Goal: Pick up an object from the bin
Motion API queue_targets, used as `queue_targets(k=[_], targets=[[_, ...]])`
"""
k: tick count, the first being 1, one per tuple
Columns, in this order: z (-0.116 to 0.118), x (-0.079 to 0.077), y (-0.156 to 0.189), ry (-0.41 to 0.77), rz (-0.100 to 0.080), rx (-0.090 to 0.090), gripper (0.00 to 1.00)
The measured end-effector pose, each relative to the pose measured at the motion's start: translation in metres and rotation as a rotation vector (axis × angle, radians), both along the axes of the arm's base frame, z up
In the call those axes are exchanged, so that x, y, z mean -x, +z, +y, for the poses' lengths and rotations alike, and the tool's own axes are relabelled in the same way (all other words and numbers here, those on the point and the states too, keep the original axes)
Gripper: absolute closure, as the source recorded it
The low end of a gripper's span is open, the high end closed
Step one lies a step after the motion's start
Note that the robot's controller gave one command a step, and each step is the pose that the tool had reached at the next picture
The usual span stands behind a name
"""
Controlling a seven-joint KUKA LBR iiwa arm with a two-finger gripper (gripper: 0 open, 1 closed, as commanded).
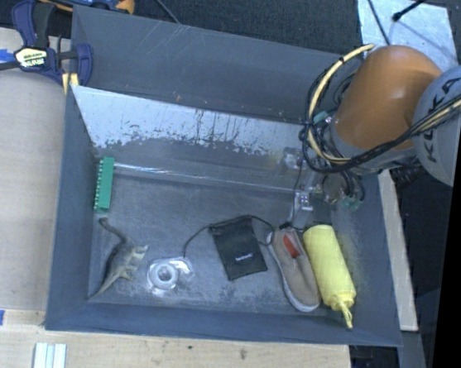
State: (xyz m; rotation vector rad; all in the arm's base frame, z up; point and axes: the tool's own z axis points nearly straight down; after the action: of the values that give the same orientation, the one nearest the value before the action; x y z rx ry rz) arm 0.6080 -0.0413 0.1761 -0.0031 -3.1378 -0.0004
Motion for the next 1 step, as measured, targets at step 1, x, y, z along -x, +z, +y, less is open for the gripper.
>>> queue_targets(k=[1], targets=[[0.0002,-0.0011,0.0051,0.001,-0.008,0.0,0.0]])
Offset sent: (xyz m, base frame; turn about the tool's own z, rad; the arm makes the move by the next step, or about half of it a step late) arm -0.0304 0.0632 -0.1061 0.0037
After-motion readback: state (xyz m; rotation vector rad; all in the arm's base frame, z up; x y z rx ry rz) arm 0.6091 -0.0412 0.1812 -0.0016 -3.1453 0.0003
